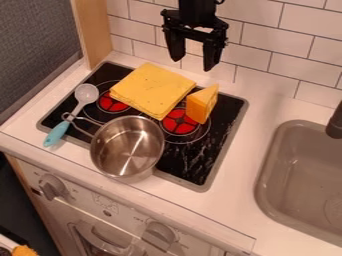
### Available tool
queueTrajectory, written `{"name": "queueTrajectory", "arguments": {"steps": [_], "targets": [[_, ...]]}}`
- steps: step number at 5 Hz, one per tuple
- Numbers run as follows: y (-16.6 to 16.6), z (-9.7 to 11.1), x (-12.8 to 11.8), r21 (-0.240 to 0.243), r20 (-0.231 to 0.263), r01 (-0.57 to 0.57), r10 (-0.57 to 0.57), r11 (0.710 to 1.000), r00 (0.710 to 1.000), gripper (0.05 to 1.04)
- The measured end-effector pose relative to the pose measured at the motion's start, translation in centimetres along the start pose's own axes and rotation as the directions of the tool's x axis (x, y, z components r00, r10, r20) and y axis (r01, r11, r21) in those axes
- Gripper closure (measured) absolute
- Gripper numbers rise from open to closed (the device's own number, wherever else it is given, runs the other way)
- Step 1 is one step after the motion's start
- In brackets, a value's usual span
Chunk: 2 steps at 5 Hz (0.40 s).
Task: Put the blue spoon to the bottom of the right burner
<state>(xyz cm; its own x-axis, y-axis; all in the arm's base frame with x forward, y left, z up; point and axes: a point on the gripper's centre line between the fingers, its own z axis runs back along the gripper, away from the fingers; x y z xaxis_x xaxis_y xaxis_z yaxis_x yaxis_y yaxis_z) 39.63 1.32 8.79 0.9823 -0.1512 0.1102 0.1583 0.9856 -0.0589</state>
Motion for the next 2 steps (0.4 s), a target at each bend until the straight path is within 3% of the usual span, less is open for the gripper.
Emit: {"name": "queueTrajectory", "arguments": {"steps": [1,2], "targets": [[0.0,-1.6,-0.5,-0.015,-0.042,0.001,-0.002,1.000,0.999,0.083],[1.8,-2.2,-1.4,-0.037,-0.045,-0.025,0.023,0.999,0.999,0.083]]}}
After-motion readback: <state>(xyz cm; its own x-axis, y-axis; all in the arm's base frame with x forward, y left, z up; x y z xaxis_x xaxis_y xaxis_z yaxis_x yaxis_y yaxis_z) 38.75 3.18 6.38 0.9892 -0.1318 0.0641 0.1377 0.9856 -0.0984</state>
